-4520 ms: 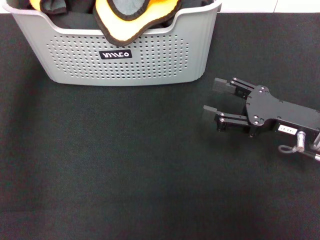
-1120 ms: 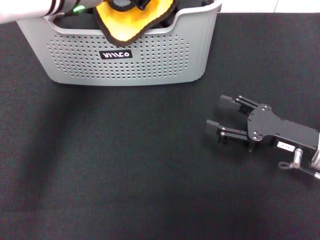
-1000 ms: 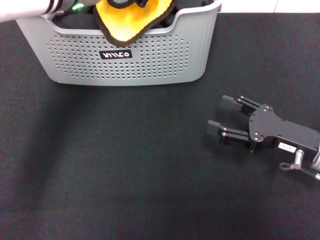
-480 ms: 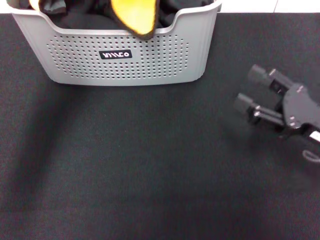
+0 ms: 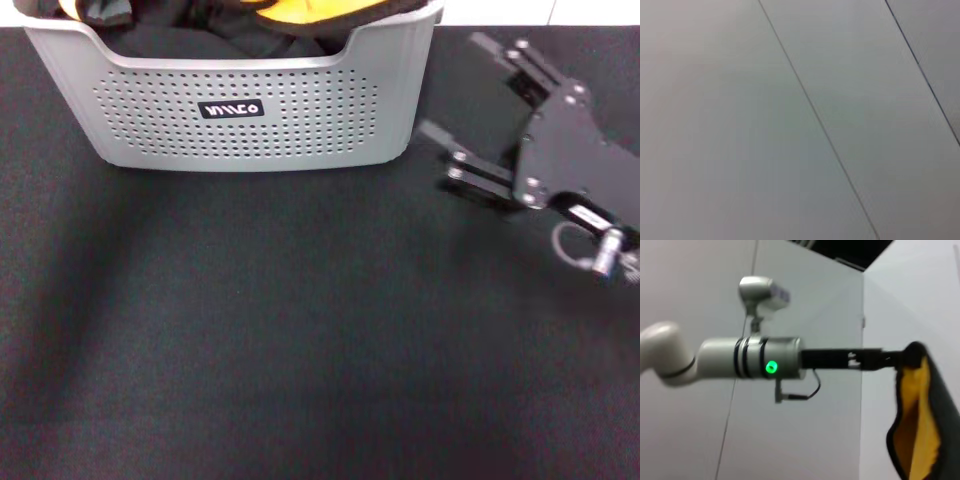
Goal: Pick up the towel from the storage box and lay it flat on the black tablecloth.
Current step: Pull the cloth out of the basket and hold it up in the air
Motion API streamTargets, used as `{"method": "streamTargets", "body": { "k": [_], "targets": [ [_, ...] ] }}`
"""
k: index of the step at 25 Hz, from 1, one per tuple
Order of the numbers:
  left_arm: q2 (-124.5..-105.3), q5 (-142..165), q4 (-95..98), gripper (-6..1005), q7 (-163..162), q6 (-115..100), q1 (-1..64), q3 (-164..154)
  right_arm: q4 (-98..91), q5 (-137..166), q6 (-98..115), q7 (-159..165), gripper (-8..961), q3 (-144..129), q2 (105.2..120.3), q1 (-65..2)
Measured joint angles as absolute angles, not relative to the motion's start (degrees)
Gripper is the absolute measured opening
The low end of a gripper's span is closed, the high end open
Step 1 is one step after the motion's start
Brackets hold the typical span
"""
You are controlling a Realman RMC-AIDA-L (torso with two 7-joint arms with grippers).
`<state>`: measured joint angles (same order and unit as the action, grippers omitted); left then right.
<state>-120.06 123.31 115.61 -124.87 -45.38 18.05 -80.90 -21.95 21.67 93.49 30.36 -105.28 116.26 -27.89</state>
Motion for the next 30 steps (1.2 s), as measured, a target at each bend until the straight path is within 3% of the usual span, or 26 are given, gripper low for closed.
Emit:
{"method": "streamTargets", "body": {
  "k": [11,18,30],
  "targets": [
    [-120.02,123.2,115.6,2,-124.3,-45.2,17.4,-79.9,-31.0,11.2,87.9,22.7,747,-112.4,116.27,-24.4],
    [-120.05,123.0,115.5,2,-123.1,-45.1,17.5,-79.7,-30.5,5.0,89.6,22.1,740,-112.6,116.27,-23.1],
    [-120.05,122.9,115.1,2,-122.5,-45.1,17.4,-80.0,-27.0,3.3,88.1,25.0,693,-110.4,116.21,-29.4]
  ]
}}
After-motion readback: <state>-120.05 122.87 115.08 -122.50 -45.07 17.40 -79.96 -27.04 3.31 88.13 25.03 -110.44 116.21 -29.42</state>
